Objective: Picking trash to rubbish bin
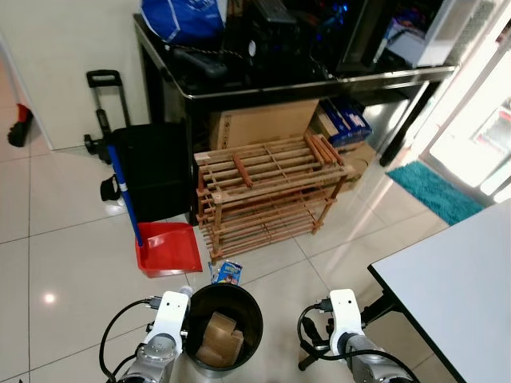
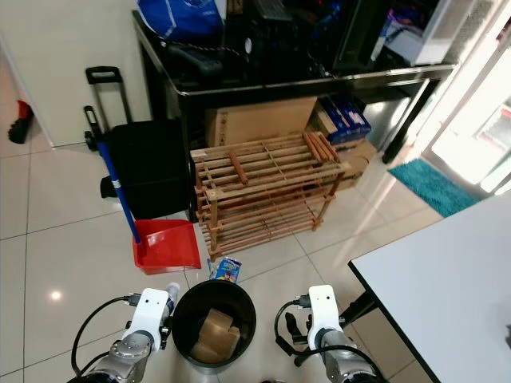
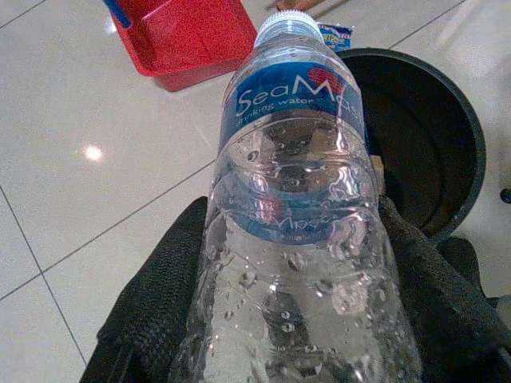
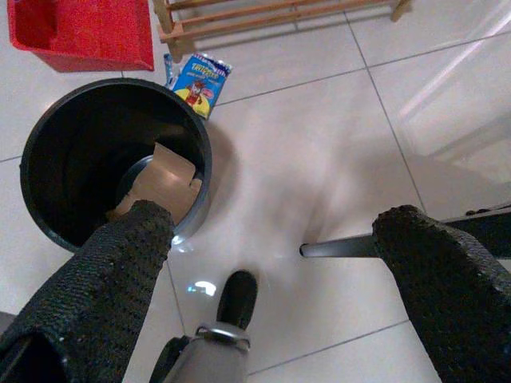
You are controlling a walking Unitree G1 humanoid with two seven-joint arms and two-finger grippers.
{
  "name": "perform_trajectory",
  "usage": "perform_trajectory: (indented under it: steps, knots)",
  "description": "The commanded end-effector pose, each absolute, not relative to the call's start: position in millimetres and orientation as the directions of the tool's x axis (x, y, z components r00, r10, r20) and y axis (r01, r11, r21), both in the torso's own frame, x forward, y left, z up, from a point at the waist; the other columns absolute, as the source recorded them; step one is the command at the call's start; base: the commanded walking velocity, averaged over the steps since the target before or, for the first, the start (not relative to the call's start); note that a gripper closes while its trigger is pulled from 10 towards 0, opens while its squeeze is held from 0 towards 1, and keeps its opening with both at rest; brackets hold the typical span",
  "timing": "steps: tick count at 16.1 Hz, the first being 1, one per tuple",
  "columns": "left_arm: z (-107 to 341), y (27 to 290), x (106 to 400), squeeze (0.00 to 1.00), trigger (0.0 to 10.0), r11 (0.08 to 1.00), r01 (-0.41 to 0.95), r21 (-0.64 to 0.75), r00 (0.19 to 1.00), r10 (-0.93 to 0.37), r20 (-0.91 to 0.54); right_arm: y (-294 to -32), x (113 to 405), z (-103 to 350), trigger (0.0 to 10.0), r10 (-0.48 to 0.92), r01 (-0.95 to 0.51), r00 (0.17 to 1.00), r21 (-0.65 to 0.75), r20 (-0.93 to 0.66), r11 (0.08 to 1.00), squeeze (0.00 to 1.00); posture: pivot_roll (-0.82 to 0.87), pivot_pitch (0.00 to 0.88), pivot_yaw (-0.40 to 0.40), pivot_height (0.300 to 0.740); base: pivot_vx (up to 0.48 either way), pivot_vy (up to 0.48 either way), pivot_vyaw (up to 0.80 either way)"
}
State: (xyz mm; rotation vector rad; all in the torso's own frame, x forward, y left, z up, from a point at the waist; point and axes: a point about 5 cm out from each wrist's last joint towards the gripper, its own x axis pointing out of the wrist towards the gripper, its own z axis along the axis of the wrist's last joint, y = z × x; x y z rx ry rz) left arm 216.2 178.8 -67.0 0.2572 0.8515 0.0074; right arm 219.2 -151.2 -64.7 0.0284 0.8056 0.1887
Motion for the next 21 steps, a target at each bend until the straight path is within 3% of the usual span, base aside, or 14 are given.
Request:
perform_trajectory:
  steps: [1,15,21]
  knots:
    - [-67.5,174.4,216.1,0.00,10.0,0.970,0.101,0.221,0.660,0.101,-0.745,-156.5,219.3,-64.7,10.0,0.169,-0.157,0.673,0.084,-0.720,0.984,0.00,-0.02,0.051,-0.137,0.740,0.000,0.000,0.00]
    - [-67.5,175.6,215.9,0.00,10.0,0.967,0.102,0.234,0.660,0.110,-0.743,-156.0,218.8,-65.1,10.0,0.172,-0.163,0.668,0.083,-0.724,0.983,0.00,-0.03,0.049,-0.136,0.740,0.000,0.000,0.00]
    - [-67.1,175.9,216.4,0.00,10.0,0.967,0.100,0.236,0.662,0.112,-0.741,-156.1,218.9,-65.0,10.0,0.172,-0.164,0.668,0.082,-0.724,0.983,0.00,-0.03,0.049,-0.136,0.740,0.279,0.000,0.00]
